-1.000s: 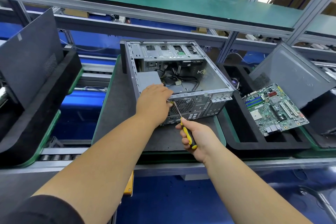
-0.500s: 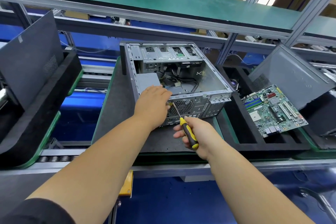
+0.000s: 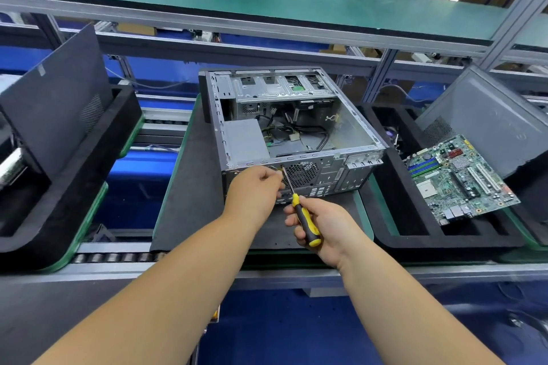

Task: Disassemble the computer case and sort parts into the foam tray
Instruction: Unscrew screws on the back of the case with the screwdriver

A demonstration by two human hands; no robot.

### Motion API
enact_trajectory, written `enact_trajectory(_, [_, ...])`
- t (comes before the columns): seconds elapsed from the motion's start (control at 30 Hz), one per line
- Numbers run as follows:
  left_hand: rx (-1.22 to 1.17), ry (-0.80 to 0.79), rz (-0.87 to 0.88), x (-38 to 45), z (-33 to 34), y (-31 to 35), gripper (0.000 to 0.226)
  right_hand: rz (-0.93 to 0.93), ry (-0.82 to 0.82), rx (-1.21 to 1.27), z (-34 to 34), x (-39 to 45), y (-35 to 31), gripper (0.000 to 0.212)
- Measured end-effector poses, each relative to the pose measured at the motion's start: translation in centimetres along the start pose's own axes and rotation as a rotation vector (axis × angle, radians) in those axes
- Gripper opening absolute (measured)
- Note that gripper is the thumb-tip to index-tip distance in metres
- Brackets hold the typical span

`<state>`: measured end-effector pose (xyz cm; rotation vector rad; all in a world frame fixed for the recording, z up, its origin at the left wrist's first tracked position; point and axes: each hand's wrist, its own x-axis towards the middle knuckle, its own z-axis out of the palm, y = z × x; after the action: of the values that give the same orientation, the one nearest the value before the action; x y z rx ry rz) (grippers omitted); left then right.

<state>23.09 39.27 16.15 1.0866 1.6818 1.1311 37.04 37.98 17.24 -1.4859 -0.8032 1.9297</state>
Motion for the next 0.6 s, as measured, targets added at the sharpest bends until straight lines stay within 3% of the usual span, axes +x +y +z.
enact_trajectory(0.1, [-0.327, -0.086, -0.379, 0.5, 0.9, 1.0, 0.02, -0.016, 0.029, -0.027, -0.1, 0.0, 0.0, 0.034])
enact_trajectory(0.17, [-0.544, -0.111, -0.484, 0.8, 1.2, 1.1, 0.018, -0.032, 0.045, -0.052, -0.2, -0.1, -0.1, 0.032])
enact_trajectory(0.27, [-0.714, -0.099, -0.522, 1.1, 1.3, 1.0, 0.018, -0.05, 0.065, -0.111, -0.2, 0.1, -0.3, 0.031])
enact_trajectory(0.47, [-0.791, -0.063, -0.528, 1.2, 1.9, 1.3, 0.021, -0.103, 0.106, -0.244, 0.2, 0.4, -0.5, 0.027])
enact_trajectory(0.6, [-0.601, -0.078, -0.512, 0.8, 1.9, 1.9, 0.026, -0.127, 0.127, -0.307, 0.4, 0.4, -0.3, 0.026])
